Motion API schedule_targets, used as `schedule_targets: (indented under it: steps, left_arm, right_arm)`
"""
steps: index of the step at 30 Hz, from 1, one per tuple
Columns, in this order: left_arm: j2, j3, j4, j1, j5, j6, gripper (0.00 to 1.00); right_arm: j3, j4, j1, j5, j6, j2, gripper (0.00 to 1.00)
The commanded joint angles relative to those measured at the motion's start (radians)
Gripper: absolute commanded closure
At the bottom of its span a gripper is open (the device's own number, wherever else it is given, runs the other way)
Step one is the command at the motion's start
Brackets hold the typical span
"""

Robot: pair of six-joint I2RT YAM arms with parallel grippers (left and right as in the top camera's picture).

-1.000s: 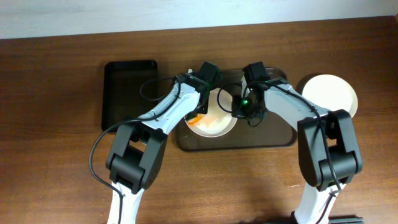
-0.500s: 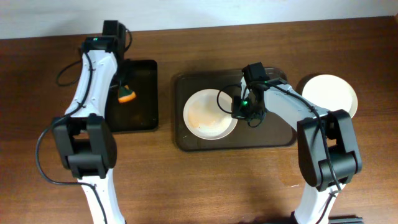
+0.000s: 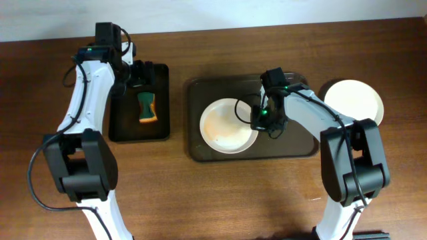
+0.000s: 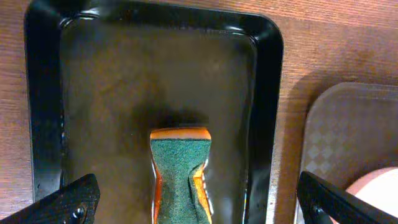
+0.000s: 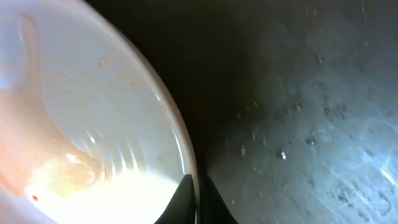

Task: Clean dirty plates on tray and stack at the side

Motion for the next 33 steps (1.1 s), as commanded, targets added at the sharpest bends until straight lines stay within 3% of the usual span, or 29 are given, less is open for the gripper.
schedule_targets:
  steps: [1,4,8,13,17,20,23,26,28,30,33]
  left_arm:
    - [-0.017,0.009,-0.003,0.006,0.014,0.009,0.0]
    - [-0.017,0.009,-0.003,0.007,0.014,0.009,0.0]
    - [-0.017,0.008,-0.003,0.008,0.014,0.009,0.0]
    - [-0.017,0.009,-0.003,0.007,0.014,0.009,0.0]
    - [-0.017,0.008,-0.003,0.007,0.014,0.009,0.0]
    - [-0.017,0.009,-0.003,0.007,0.014,0.009,0.0]
    - [-0.017,0.008,-0.003,0.008,0.014,0.009,0.0]
    - [-0.017,0.008,-0.003,0.011,0.014,0.009,0.0]
    - [-0.017,0.008,-0.003,0.011,0.014,0.009,0.0]
    - [-0.017,0.009,-0.003,0.01,0.014,0.009,0.0]
    - [-0.017,0.009,-0.003,0.01,0.014,0.009,0.0]
  right_arm:
    - [0.018,-0.044,-0.006,0.111,-0.009,-0.126,0.96]
    - [0.056,-0.135,0.039,0.331,-0.006,-0.249,0.96]
    - [0.192,-0.224,0.177,0.633,-0.006,-0.285,0.96]
    - [0.242,-0.217,0.46,1.211,-0.006,-0.282,0.96]
    - [0.242,-0.212,0.569,1.469,-0.1,-0.282,0.96]
    - [0.241,-0.167,0.58,1.382,-0.091,-0.282,0.96]
    - [0.231,-0.156,0.506,1.172,0.071,-0.281,0.96]
    - [0.193,-0.156,0.251,0.627,0.221,-0.281,0.96]
    - [0.157,-0.152,0.075,0.365,0.222,-0.279,0.96]
    - [0.1,-0.119,-0.024,0.264,0.219,-0.277,0.96]
    - [-0.096,0.092,-0.073,0.184,0.219,-0.277,0.96]
